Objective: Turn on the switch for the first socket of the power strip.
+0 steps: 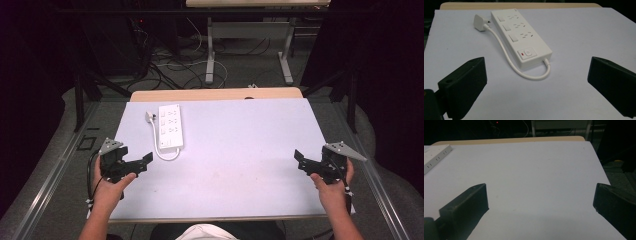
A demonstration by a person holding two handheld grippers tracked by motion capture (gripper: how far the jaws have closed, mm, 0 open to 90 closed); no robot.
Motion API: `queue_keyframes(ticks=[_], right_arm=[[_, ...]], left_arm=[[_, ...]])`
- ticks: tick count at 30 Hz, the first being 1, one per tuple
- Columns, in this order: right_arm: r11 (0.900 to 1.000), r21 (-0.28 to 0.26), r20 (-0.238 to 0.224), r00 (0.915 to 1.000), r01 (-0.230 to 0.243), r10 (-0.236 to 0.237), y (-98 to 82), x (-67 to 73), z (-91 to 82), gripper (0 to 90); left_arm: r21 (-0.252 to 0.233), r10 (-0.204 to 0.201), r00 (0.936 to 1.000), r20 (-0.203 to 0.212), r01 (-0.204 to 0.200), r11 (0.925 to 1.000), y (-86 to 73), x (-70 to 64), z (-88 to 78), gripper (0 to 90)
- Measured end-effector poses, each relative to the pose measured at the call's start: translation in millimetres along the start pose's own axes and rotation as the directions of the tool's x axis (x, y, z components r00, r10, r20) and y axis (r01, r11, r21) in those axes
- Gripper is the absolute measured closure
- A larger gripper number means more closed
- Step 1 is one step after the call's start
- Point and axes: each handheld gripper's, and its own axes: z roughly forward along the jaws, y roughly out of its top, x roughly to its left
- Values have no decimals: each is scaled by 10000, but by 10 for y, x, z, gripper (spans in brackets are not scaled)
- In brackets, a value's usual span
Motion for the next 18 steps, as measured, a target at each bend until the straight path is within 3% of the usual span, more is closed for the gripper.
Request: queue_keyframes(ticks=[2,7,9,16,18], right_arm=[[9996,-281,-69,10000,-35,33,19,6,0,0],[9989,-410,-185,9995,241,-249,49,48,17,0],[9987,-417,-348,9990,276,-291,57,47,26,0],[9998,-196,-290,9996,64,-70,51,24,51,0],[9999,-156,-330,9994,41,-46,47,25,60,0]], left_arm=[[6,-33,10000,32,33,10000,25,-1,12,24],[102,-24,10000,58,24,9999,21,-18,39,24],[141,3,10000,39,-3,9999,21,-24,45,24],[213,9,10000,79,-11,9998,55,-55,44,26],[265,-242,9992,318,233,9994,87,-60,41,31]])
